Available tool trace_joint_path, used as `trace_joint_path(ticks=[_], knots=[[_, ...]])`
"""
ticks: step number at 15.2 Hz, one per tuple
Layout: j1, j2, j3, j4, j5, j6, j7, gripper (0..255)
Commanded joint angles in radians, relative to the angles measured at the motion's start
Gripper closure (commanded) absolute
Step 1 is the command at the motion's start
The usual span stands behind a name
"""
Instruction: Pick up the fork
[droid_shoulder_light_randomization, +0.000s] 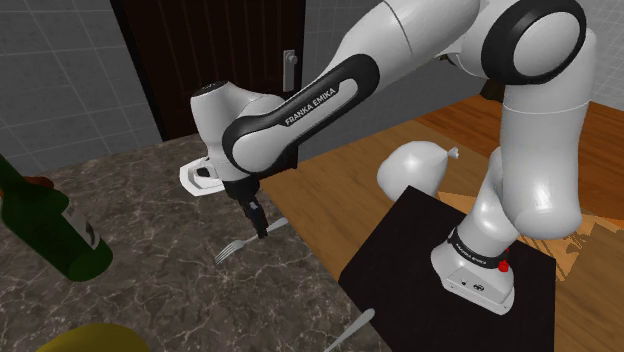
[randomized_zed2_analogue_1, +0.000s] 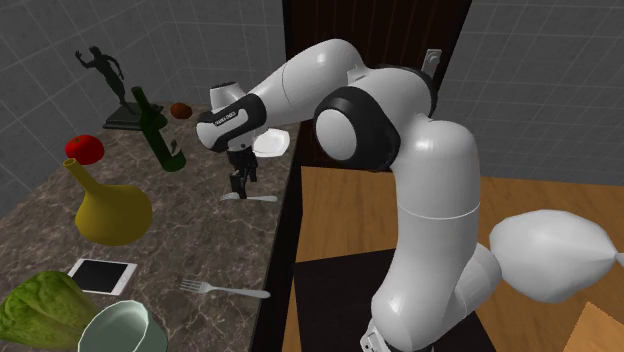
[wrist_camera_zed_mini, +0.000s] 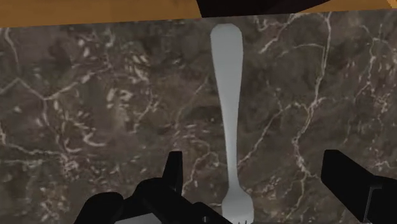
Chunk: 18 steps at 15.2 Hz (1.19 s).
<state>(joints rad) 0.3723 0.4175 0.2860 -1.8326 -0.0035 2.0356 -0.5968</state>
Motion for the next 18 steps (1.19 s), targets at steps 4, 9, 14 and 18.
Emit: trace_joint_path(ticks=[4,9,14,18], knots=[[0.005,0.045,-0.005,-0.011,-0.013,0.055,-0.003,0],[0.005,0.058,-0.008,-0.015,-0.016,0.071,-0.004,255],[0.005,0.058,-0.008,-0.016,-0.016,0.072,-0.004,255],[0.006,0.050,-0.006,-0.013,-0.014,0.061,-0.002,255]])
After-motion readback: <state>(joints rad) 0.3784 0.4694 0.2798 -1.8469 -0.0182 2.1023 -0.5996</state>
